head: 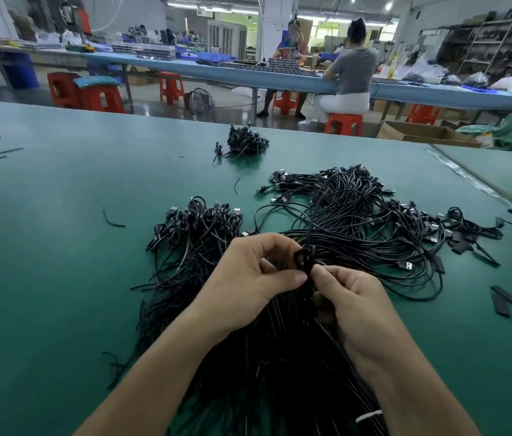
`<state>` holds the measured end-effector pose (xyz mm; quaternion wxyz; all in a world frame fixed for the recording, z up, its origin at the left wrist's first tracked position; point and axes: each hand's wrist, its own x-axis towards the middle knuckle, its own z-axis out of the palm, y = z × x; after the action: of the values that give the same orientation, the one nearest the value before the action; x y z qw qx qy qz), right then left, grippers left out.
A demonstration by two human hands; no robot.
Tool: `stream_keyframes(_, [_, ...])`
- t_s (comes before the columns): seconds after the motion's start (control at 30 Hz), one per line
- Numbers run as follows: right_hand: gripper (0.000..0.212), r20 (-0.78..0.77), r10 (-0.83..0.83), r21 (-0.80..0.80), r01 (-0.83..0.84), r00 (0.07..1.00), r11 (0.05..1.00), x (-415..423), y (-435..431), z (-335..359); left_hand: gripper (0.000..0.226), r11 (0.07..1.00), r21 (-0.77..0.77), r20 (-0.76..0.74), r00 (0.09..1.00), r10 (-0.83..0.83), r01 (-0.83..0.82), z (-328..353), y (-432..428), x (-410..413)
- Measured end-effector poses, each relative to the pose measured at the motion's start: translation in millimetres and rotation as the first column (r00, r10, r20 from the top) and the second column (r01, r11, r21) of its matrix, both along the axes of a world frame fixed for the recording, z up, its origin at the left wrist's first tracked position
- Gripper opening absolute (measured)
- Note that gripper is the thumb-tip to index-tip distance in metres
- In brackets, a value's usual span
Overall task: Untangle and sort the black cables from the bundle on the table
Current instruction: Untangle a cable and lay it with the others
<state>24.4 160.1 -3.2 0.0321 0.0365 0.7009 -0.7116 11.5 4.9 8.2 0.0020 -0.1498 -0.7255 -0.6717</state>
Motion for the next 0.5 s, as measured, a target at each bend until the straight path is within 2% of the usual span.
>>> stream_keyframes(0.1, [0.042, 0.045, -0.052, -0.081, 0.055, 0.998, 0.995, -3, 1, 2, 0.041, 0.978, -0.191, -0.158, 0.986, 0.058, -0.088, 0, 7, 3])
stream_keyframes(0.17, [0.045, 0.056, -0.055, -0.134, 0.063, 0.997, 0.989, -3, 2, 4, 0.037, 0.975, -0.178, -0.16, 0.982, 0.103, -0.131, 2, 9, 3])
stream_keyframes(0.27, [0.04, 0.01, -0.058, -0.138, 0.059, 0.998, 0.989, -1, 1, 6, 0.014, 0.991, -0.098, -0.128, 0.989, 0.074, -0.087, 5, 8, 4])
stream_keyframes(0.37, [0.029, -0.097, -0.041, -0.113, 0.03, 0.994, 0.993, 2, -1, 9, 0.024, 0.991, -0.121, -0.167, 0.985, 0.045, -0.066, 0, 5, 3])
stream_keyframes(0.43, [0.027, -0.151, -0.036, -0.092, 0.022, 0.988, 0.996, 3, -2, 13, 0.027, 0.991, -0.124, -0.104, 0.994, 0.035, -0.048, -2, 4, 1])
stream_keyframes(0.5, [0.025, -0.225, -0.049, 0.006, 0.052, 0.973, 0.999, 3, -1, 16, 0.036, 0.99, -0.14, 0.035, 0.999, 0.018, -0.013, -4, 1, 0])
